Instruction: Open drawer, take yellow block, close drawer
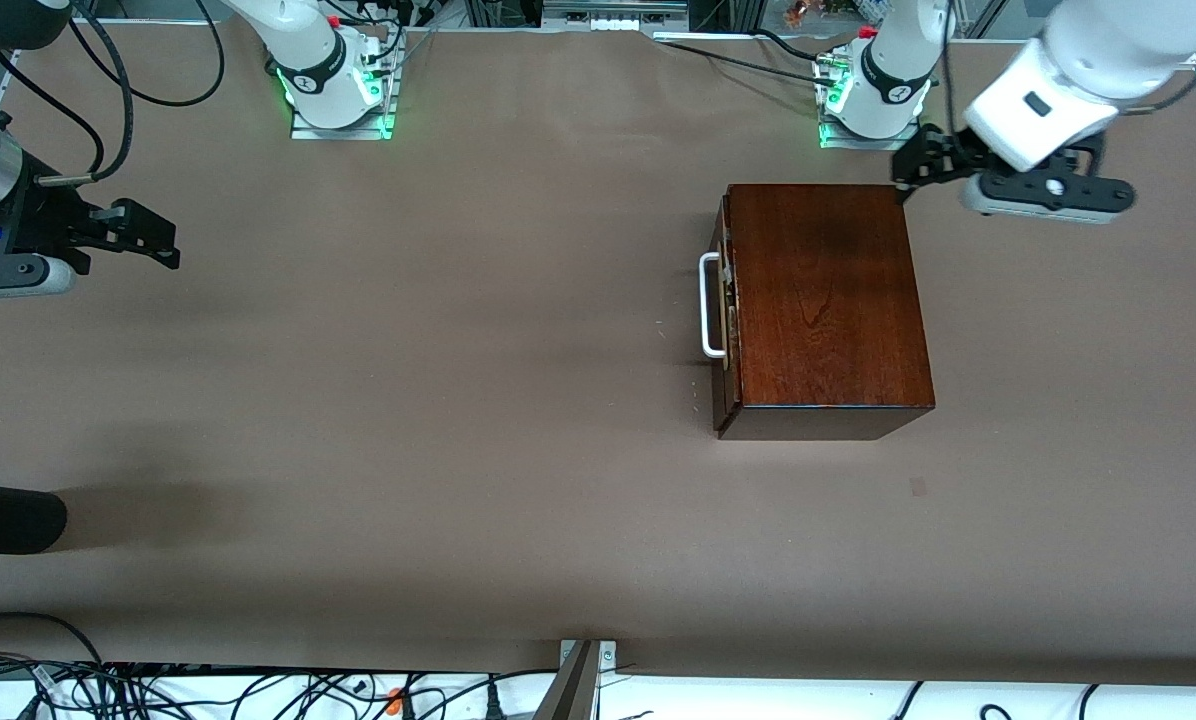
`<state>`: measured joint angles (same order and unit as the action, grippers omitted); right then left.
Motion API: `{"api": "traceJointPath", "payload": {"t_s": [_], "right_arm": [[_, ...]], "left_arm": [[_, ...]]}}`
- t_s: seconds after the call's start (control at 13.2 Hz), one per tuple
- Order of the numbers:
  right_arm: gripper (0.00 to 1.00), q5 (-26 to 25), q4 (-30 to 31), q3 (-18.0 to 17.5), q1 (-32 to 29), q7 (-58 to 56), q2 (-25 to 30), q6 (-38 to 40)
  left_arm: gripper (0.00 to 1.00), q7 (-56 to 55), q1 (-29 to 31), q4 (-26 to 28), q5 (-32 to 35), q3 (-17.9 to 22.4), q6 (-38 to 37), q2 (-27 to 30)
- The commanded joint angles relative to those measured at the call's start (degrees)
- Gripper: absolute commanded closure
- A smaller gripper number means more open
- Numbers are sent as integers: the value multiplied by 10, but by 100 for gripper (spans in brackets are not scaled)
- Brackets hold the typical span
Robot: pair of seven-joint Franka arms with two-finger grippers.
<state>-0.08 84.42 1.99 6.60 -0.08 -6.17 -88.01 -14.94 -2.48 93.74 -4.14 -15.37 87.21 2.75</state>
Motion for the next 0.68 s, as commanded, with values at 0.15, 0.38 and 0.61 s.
{"api": "traceJointPath", "payload": {"t_s": [0.15,0.38,0.61], "right_arm": [[0,0,3,-2,-1,3,8,2],[0,0,3,-2,-1,3,8,2],[0,0,3,-2,-1,3,8,2]], "left_arm": [[0,-168,-2,-15,4,-113,28,-45],[0,-262,-19,-23,44,-171,64,-77],[0,-349,-88,-23,123,-179,80,-129]]}}
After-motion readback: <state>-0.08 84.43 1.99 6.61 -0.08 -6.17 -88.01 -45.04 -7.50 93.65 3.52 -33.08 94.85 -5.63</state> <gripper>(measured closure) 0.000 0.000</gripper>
